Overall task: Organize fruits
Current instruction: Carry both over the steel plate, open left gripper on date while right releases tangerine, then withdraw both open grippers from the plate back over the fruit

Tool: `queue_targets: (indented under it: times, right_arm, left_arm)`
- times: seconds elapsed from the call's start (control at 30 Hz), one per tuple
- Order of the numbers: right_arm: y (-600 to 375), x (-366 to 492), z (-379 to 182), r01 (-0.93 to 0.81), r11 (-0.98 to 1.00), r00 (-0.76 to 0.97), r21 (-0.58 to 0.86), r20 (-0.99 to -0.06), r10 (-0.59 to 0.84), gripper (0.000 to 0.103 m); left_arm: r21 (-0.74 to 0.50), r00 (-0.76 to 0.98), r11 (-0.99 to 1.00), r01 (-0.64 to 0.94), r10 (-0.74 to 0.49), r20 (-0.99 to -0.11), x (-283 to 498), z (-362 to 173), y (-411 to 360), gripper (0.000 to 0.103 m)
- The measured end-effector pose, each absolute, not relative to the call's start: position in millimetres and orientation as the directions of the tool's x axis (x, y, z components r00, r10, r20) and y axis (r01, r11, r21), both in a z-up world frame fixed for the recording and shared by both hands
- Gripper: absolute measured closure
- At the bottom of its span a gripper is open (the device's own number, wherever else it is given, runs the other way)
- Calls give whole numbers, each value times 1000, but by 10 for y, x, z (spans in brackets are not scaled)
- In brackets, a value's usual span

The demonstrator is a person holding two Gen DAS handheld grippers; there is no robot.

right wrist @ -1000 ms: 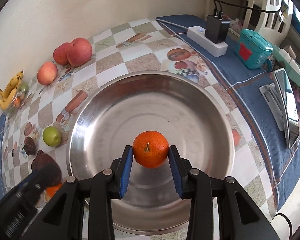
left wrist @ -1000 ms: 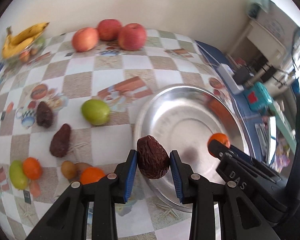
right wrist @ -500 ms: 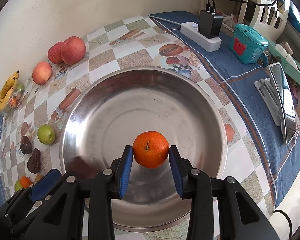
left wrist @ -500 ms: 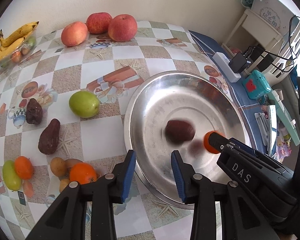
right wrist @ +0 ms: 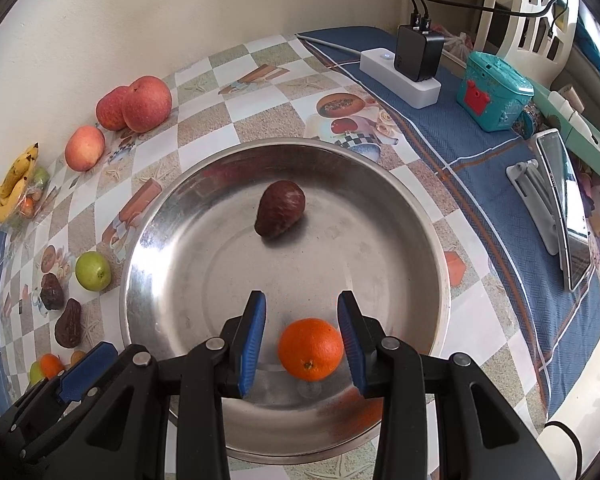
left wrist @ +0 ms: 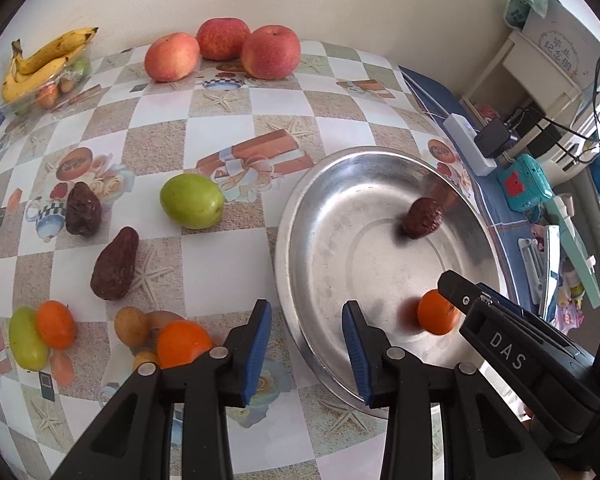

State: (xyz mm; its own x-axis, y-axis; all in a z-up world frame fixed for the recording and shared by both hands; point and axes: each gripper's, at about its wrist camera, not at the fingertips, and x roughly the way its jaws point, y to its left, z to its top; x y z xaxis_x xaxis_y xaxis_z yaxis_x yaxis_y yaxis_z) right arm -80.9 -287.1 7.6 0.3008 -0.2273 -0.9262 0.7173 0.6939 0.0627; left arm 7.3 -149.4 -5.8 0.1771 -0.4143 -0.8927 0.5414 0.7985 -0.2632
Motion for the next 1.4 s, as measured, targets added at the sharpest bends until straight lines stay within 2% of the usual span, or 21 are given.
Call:
queue_targets:
  times: [0.3,0.5,0.93,0.97,1.07,1.23,1.4]
  right_arm:
    - [-2872,-807,77,713,699,301,61,-927,-225,64]
    - [-2834,-785,92,699,713,303,54,-925,-228,64]
    - [-2585,-656,206,600,799,362,41,-904,-226,64]
    - [-2574,-654,214,596,802,366,42,-903,-225,64]
    - [-2549,-644,227,589,807,372,42,-901,-225,64]
    - [-2535,-636,197,585,810,361,33,-905,-224,64]
    - [-2532,-627,165,582,813,351,25,-909,-223,64]
  left_arm:
    - [-217,248,869,445,-352,-903,248,-10,-1250,63]
    - [-140,309,925,354,-257,-916,400,6,-982,63]
    - [-146,313,968,207,-206,-927,586,-7,-581,63]
    - [-143,314,969,203,-203,-927,589,-8,-574,62]
    - [-142,310,970,196,-199,-930,594,-24,-568,43]
    - [-132,301,969,211,-192,-934,584,-42,-601,41]
    - [-113,275,970,214,-171,-946,595,-101,-607,29]
